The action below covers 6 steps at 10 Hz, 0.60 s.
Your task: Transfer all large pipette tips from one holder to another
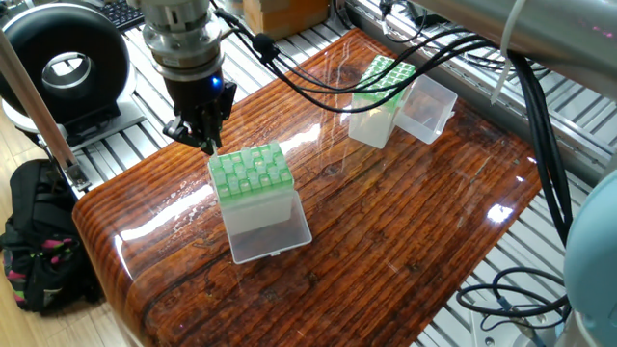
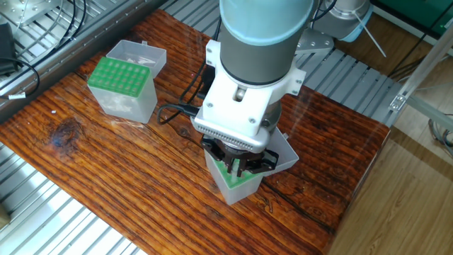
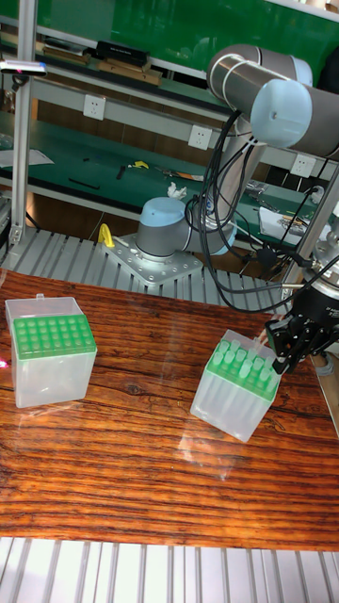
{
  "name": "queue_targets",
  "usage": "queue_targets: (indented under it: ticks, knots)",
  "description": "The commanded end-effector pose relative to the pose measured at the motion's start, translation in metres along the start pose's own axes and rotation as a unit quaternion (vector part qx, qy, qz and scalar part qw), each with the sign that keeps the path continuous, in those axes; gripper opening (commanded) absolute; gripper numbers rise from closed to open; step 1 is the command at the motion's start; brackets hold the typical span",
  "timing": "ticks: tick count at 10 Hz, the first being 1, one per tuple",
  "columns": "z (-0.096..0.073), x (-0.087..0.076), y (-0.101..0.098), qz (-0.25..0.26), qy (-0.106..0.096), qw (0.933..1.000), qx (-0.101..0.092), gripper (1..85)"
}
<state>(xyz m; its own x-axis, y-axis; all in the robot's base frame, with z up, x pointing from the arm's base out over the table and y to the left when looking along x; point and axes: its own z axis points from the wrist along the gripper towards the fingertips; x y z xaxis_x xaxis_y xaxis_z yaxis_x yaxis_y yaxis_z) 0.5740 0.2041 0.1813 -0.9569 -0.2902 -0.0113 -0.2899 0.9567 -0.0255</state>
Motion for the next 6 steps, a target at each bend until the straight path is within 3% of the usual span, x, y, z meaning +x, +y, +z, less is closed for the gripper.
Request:
queue_targets:
  ticks: [1, 6]
  knots:
    - [-0.0007, 0.0, -0.0016, -0.001, 0.001, 1.0, 0.001, 11.3]
    - [-0.0032, 0.0021, -0.0021, -0.005, 0.004, 1.0, 0.002, 11.0]
